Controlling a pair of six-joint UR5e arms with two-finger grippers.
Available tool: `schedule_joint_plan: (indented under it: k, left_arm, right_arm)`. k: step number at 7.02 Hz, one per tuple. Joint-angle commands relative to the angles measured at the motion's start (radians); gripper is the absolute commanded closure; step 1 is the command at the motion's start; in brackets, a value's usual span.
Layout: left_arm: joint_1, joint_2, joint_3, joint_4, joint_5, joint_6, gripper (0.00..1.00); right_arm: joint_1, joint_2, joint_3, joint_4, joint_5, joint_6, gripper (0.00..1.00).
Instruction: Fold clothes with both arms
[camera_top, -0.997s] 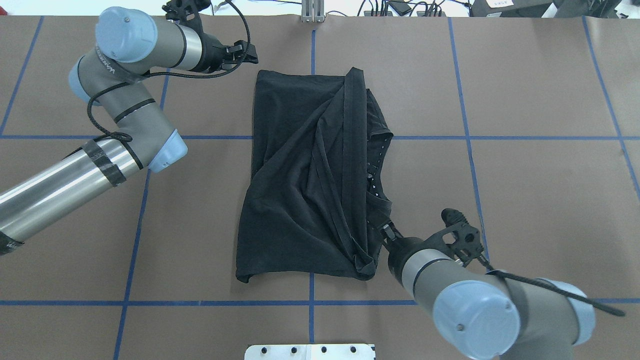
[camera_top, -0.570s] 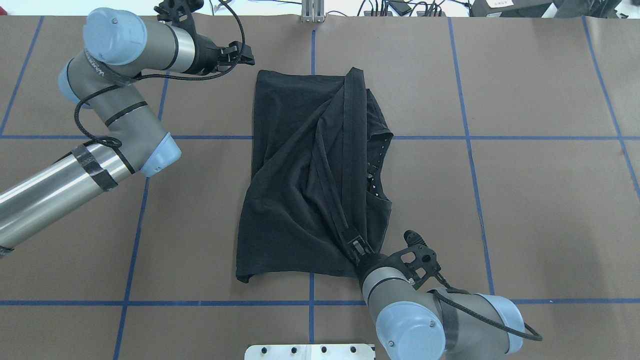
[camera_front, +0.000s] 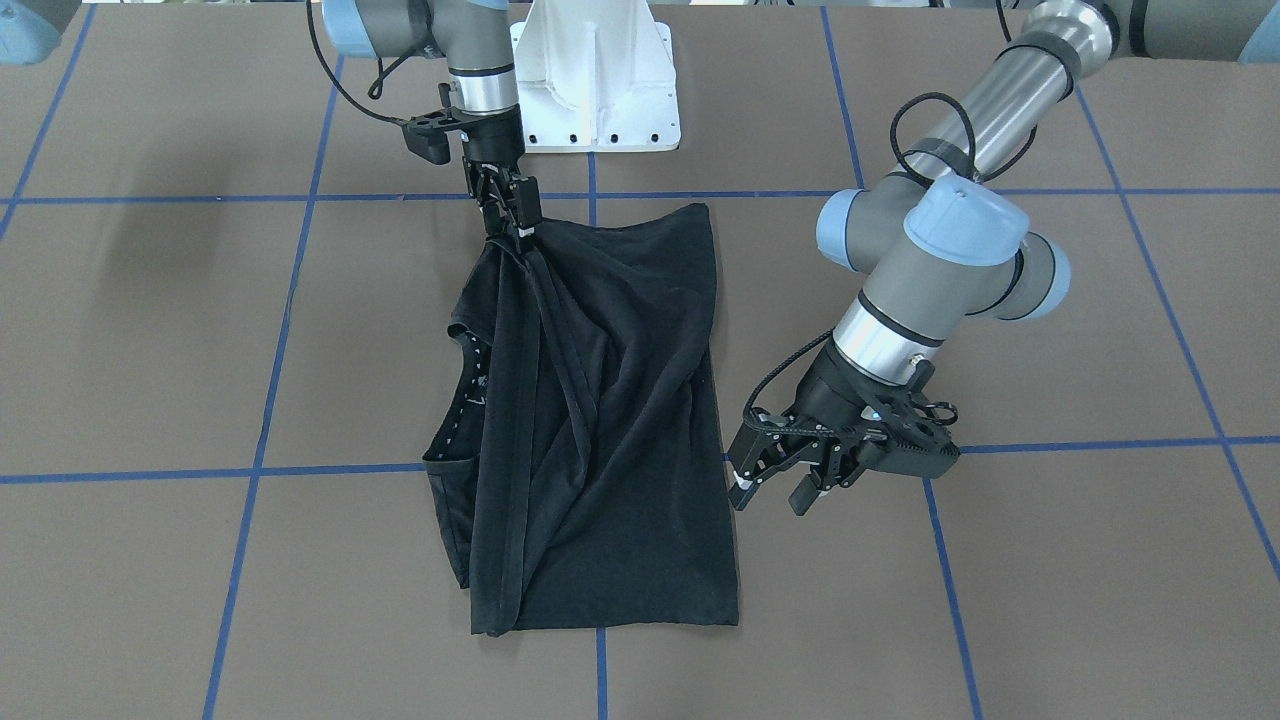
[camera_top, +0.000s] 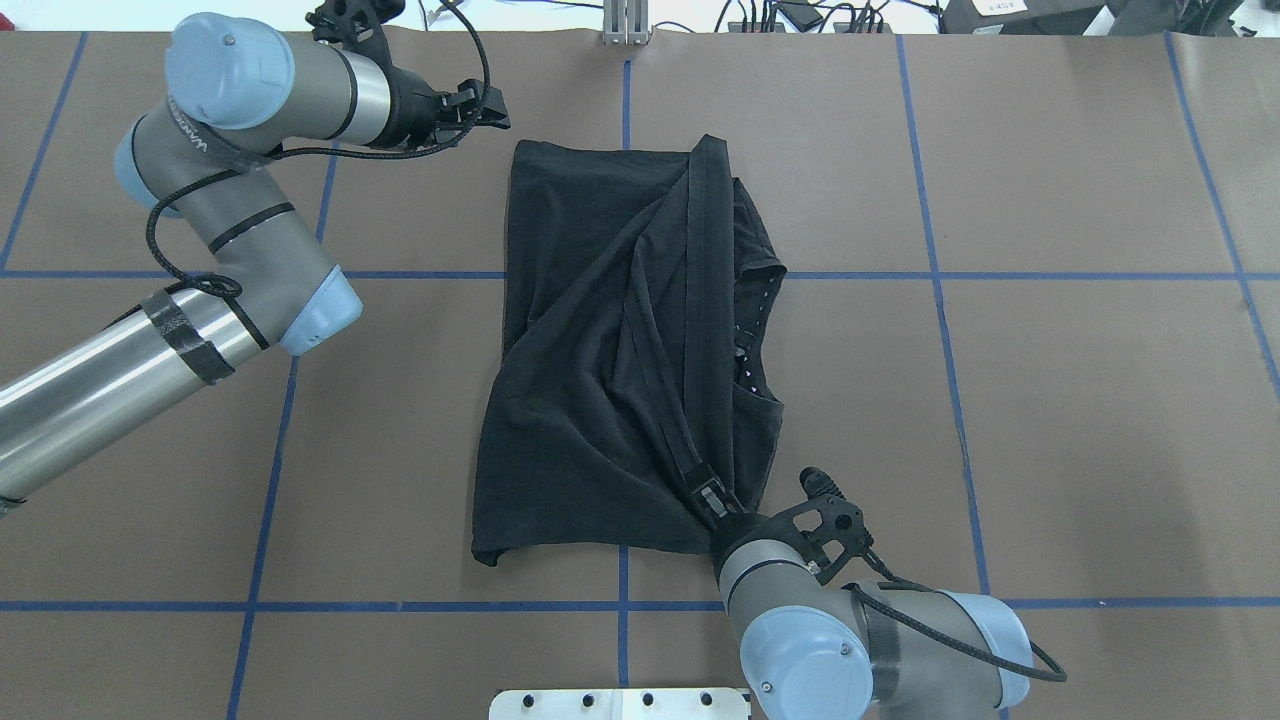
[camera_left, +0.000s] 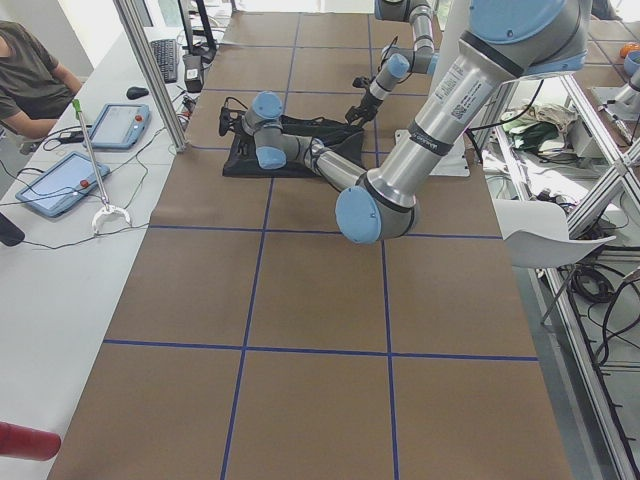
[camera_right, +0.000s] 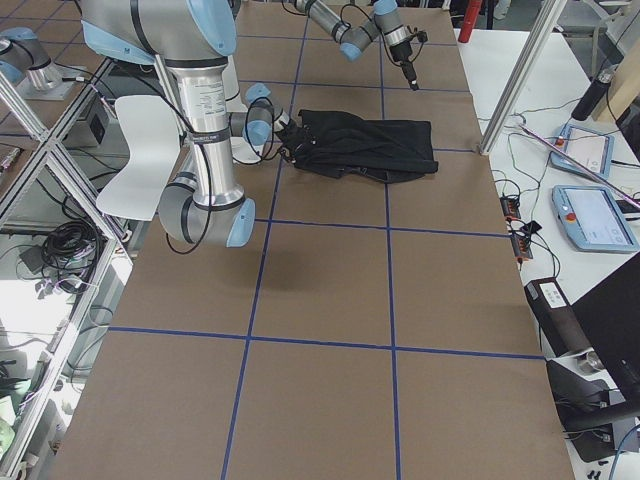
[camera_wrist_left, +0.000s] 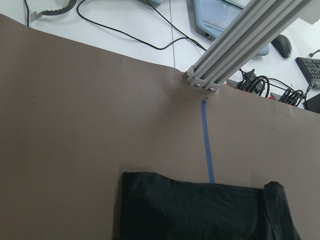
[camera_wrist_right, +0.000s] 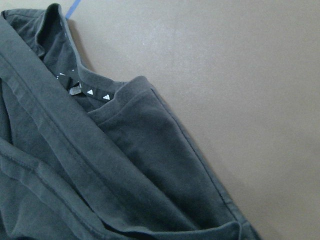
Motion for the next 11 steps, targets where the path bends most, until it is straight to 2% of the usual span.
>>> schedule_joint_plan:
  k: [1, 11]
  left_arm:
    - [0.0, 0.006, -0.001, 0.0, 0.003, -0.018, 0.23]
    - [0.003, 0.007, -0.001, -0.001, 0.003, -0.052, 0.23]
  right_arm:
    - [-0.018, 0.002, 0.049, -0.12, 0.001, 0.0, 0.15]
    - [-0.037, 0.002, 0.02, -0.13, -0.003, 0.004, 0.26]
